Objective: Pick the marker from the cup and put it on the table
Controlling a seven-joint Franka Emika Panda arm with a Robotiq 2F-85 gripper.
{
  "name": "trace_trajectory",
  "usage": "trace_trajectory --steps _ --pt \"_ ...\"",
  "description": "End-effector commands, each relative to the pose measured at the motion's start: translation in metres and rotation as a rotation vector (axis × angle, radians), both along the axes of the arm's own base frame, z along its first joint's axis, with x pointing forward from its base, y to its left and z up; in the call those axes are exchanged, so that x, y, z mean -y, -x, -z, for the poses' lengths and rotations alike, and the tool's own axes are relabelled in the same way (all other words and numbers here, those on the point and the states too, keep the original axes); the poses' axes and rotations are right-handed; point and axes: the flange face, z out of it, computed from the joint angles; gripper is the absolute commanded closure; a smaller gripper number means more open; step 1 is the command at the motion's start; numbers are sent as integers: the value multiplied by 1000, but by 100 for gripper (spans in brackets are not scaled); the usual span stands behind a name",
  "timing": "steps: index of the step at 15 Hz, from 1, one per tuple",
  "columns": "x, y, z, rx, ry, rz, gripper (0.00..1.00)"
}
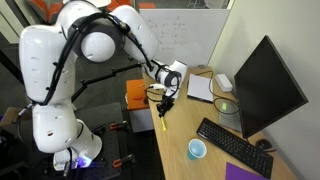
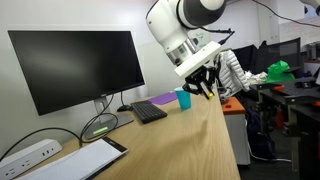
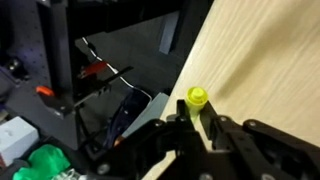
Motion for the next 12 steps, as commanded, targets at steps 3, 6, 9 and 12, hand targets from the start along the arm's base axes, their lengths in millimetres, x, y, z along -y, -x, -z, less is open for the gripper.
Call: trace_trajectory --steps 3,6,9,12 --pt "-3 -32 47 134 80 210 95" --pt "-3 -44 67 183 105 247 95" --pt "-9 -51 80 215 119 220 95" --pt "-18 -55 81 226 77 218 49"
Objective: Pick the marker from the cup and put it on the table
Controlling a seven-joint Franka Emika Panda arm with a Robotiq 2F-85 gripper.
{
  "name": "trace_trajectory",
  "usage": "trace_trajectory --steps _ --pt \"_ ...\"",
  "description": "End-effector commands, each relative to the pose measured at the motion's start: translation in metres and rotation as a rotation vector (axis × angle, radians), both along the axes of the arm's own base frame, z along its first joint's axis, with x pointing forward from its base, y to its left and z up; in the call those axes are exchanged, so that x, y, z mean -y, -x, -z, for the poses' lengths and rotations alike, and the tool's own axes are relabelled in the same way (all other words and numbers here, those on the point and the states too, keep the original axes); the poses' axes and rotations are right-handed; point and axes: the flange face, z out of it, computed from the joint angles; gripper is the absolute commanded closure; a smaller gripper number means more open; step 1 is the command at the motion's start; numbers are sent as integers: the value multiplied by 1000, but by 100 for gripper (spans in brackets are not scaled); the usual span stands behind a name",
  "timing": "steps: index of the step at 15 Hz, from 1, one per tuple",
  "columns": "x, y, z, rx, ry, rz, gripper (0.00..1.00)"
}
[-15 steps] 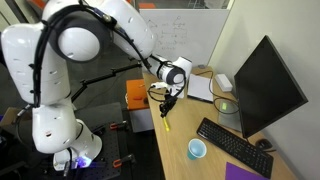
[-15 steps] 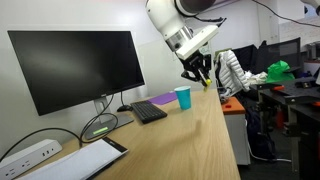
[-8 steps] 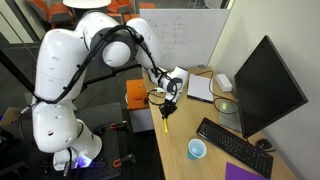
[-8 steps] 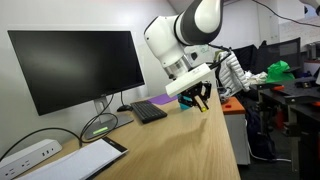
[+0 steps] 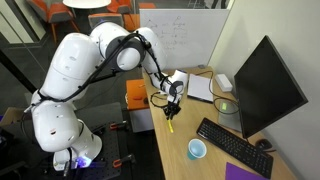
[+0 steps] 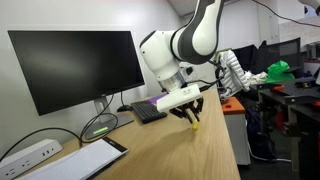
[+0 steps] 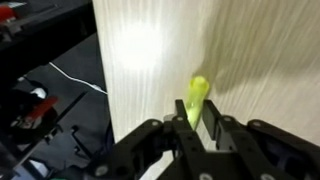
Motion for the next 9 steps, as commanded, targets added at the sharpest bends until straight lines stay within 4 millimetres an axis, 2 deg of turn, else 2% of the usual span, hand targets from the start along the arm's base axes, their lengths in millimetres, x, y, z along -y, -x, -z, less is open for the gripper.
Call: trace_trajectory --steps 1,3,6,9 --pt "-6 -6 -2 31 -31 10 42" --pt "-7 -8 -12 14 -74 -21 26" --pt "-2 -12 -41 3 -144 -34 2" --pt "8 -14 -85 -33 -267 -82 0"
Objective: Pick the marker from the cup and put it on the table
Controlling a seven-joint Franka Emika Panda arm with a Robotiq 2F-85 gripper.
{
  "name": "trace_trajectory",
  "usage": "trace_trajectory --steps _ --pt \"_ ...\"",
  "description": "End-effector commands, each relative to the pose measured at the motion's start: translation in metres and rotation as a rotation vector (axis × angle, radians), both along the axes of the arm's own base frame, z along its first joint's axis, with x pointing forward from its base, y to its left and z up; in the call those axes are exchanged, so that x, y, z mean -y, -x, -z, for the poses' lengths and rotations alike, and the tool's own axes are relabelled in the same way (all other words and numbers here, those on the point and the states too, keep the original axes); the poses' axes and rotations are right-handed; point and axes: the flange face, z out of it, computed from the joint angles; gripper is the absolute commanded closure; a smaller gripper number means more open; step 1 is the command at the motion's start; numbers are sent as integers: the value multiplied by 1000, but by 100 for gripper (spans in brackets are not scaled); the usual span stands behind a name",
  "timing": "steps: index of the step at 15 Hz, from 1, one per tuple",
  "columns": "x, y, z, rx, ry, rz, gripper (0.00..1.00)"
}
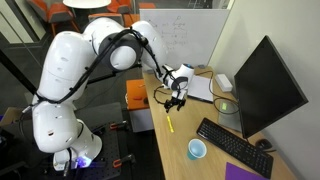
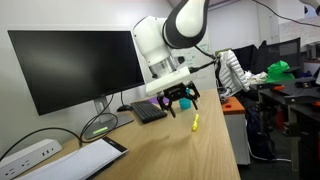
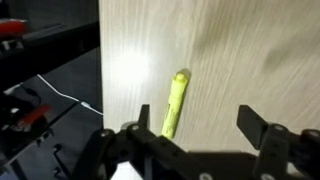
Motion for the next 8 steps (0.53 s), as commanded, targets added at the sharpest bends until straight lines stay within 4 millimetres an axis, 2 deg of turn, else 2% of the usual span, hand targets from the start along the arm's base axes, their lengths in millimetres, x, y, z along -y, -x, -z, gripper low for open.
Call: trace_trajectory --steps 1,4,8 --pt "10 9 -49 -73 -141 -67 0" --pt "22 19 -88 -155 -207 -139 0" --pt "36 34 -125 -147 -216 -208 0"
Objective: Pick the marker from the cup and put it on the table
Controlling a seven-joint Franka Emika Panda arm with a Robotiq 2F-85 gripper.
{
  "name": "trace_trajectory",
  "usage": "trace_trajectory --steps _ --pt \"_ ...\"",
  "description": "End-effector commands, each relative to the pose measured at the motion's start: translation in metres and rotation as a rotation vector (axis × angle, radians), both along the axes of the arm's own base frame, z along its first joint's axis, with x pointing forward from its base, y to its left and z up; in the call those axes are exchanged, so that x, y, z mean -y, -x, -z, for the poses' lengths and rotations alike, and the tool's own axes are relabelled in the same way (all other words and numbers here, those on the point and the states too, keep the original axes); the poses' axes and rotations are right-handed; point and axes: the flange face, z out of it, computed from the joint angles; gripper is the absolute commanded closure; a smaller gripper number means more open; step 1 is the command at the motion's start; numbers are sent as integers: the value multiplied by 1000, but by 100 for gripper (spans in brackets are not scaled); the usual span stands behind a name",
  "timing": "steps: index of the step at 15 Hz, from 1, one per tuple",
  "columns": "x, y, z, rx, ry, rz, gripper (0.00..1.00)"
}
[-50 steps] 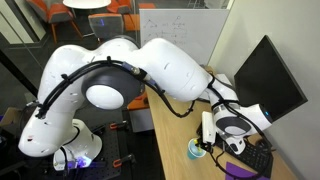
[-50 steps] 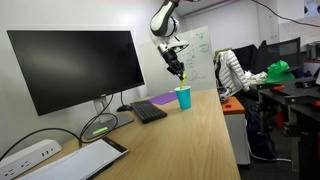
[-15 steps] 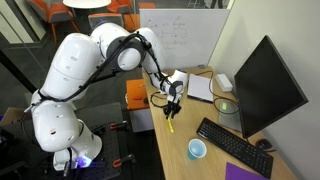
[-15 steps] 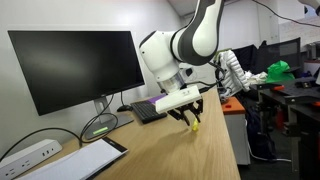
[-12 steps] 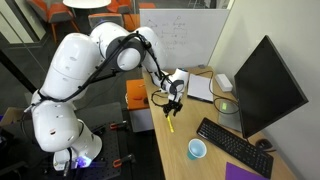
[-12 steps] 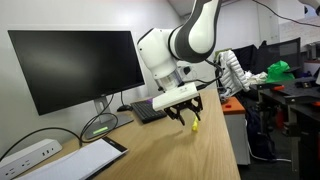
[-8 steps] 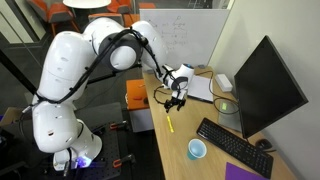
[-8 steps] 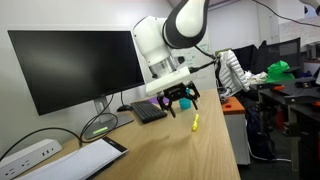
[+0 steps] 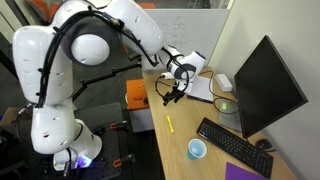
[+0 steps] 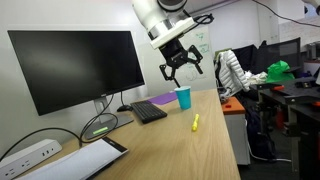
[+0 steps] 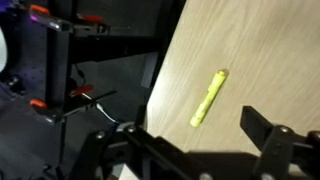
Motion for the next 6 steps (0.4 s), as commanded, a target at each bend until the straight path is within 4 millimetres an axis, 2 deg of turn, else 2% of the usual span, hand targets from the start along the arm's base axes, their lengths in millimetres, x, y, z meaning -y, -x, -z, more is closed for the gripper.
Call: trace_trajectory --steps 1,6 --pt "9 19 -23 21 -40 -77 0" --pt "18 36 -32 22 -60 -139 0"
